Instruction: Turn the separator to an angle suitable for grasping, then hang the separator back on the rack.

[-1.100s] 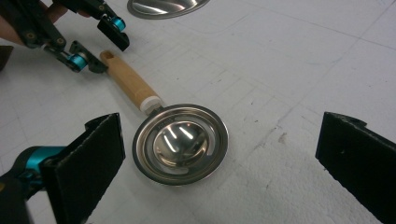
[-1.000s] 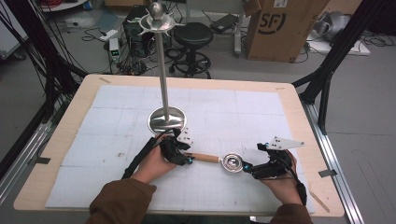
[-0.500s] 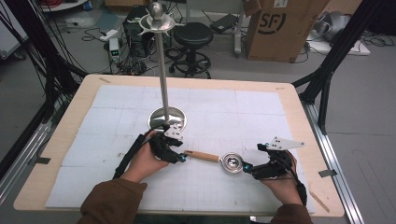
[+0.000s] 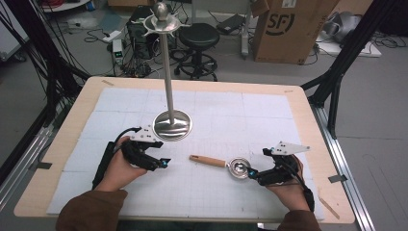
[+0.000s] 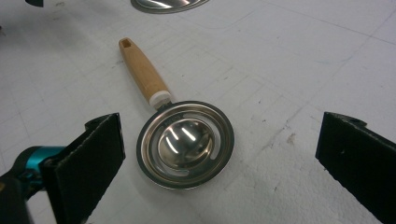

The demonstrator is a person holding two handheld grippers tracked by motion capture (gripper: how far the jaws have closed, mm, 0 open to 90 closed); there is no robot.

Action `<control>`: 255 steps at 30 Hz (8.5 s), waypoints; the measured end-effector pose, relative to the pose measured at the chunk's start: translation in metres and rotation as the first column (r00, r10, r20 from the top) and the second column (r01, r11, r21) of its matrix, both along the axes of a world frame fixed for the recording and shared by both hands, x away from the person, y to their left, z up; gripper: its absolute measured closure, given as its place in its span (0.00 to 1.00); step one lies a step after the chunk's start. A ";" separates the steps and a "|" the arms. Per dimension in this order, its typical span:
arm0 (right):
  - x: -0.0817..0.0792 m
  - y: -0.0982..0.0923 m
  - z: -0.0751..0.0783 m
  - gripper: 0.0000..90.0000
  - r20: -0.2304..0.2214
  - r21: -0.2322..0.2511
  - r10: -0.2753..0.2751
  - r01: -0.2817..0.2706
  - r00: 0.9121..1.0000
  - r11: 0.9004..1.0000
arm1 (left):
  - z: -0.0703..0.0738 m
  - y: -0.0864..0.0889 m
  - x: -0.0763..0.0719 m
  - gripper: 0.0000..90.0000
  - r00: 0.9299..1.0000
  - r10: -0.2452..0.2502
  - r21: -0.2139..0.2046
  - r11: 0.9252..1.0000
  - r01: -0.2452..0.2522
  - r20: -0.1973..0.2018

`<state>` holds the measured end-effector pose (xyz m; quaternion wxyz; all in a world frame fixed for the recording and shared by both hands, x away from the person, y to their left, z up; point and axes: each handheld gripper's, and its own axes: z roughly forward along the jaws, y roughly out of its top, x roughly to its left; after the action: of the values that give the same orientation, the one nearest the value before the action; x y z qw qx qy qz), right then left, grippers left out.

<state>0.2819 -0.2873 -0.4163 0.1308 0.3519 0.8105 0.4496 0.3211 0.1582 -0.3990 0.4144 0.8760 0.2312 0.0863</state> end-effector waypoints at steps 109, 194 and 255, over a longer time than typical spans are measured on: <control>0.056 0.130 0.003 0.75 -0.332 -0.515 0.245 -0.393 0.911 0.762 | 0.014 0.065 -0.003 0.09 0.996 0.071 -0.170 0.983 -0.062 0.047; 0.070 0.120 0.181 0.77 0.103 -0.081 0.330 -0.323 0.938 0.943 | 0.015 0.067 -0.004 0.09 0.997 0.057 -0.189 0.981 -0.046 0.052; 0.121 0.158 0.227 0.76 0.182 0.006 0.272 -0.278 0.945 0.961 | 0.014 0.065 -0.004 0.09 0.997 0.048 -0.180 0.983 -0.038 0.052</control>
<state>0.4030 -0.1298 -0.1894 0.1338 0.1955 0.8292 0.5062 0.3172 0.2230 -0.3850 0.4956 0.8273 0.2452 0.0988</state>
